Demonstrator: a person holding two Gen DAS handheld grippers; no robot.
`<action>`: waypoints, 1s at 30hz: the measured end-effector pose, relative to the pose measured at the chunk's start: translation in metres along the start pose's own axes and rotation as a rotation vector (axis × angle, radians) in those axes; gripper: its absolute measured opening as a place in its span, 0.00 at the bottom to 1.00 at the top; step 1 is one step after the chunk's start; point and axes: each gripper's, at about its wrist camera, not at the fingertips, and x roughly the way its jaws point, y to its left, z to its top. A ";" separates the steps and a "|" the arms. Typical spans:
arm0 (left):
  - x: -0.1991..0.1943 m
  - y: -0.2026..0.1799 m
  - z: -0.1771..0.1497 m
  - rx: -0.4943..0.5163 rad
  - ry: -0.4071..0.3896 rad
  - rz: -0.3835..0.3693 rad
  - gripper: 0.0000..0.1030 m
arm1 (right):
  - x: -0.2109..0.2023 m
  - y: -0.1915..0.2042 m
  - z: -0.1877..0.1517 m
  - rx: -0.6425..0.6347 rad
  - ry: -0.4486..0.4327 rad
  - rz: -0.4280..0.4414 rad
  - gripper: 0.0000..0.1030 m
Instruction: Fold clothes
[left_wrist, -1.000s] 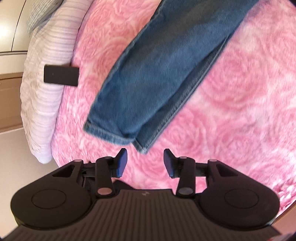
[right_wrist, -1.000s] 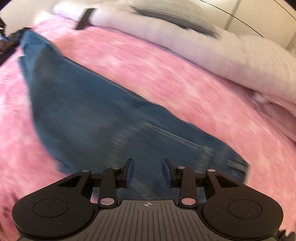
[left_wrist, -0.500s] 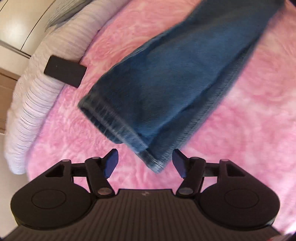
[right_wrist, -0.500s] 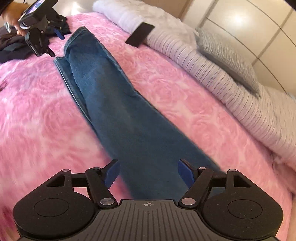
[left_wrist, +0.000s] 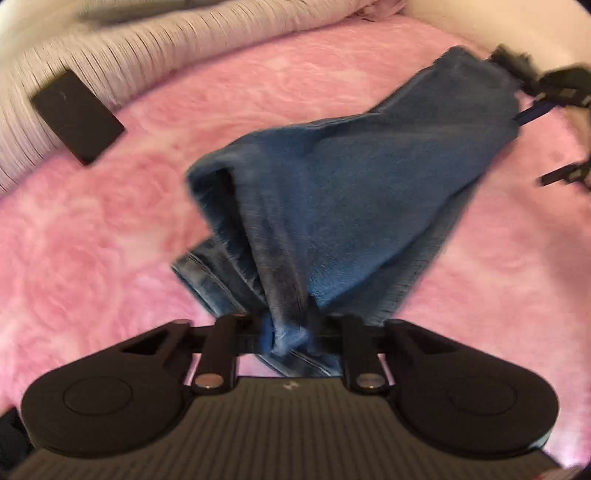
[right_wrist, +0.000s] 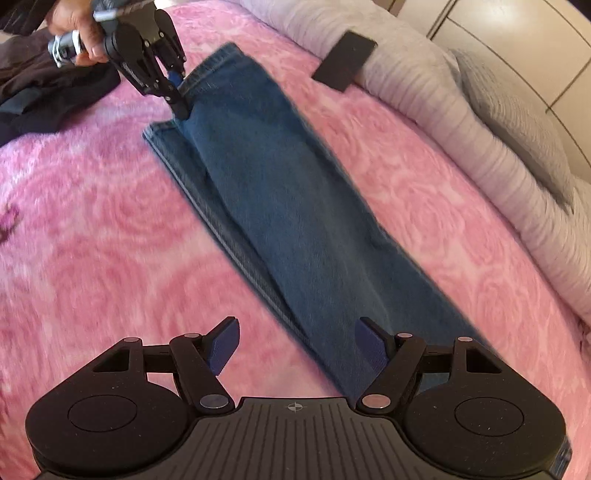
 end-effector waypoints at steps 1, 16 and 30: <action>-0.009 0.006 0.002 -0.037 0.009 -0.060 0.04 | -0.001 0.001 0.004 -0.009 -0.006 -0.005 0.71; 0.008 0.040 -0.013 -0.284 0.067 0.005 0.13 | 0.004 0.017 -0.003 0.075 0.069 0.002 0.71; -0.017 -0.020 -0.021 -0.030 0.082 0.352 0.22 | 0.025 0.007 0.000 0.162 0.018 0.001 0.71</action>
